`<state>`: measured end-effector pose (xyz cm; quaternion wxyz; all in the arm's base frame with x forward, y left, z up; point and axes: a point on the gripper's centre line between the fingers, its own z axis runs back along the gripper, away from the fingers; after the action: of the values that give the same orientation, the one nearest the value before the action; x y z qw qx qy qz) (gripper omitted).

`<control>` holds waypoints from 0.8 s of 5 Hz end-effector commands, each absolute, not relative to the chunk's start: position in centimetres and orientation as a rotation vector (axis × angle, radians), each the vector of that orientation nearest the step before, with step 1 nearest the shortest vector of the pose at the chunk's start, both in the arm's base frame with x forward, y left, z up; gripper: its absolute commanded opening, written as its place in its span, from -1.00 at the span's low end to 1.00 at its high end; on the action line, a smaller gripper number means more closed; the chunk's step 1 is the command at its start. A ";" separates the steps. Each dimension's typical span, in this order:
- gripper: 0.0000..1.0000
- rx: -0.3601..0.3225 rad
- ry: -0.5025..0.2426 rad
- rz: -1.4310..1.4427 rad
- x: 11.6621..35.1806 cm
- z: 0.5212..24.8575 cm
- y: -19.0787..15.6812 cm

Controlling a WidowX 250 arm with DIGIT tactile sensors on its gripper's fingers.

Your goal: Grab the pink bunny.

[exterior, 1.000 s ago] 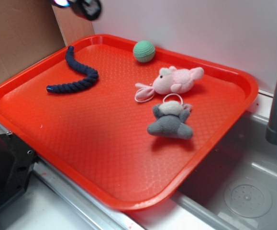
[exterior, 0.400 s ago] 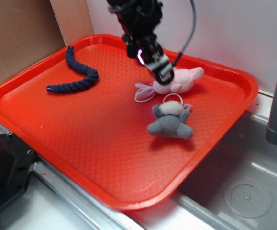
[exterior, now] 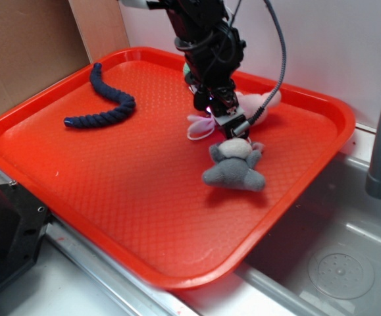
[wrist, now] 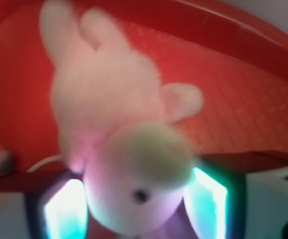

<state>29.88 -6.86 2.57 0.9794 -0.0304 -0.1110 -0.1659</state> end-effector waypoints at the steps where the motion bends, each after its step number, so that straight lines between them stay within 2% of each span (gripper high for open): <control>1: -1.00 -0.047 -0.257 -0.332 30.5 3.7 -7.6; 2: -1.00 0.017 -0.230 -0.296 29.8 5.7 -6.5; 3: -1.00 0.042 -0.132 -0.187 28.2 9.6 -4.2; 4: -1.00 0.059 -0.079 -0.057 25.4 12.8 -2.2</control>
<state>24.89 -1.52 11.22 0.9990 0.0297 -0.0101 -0.0311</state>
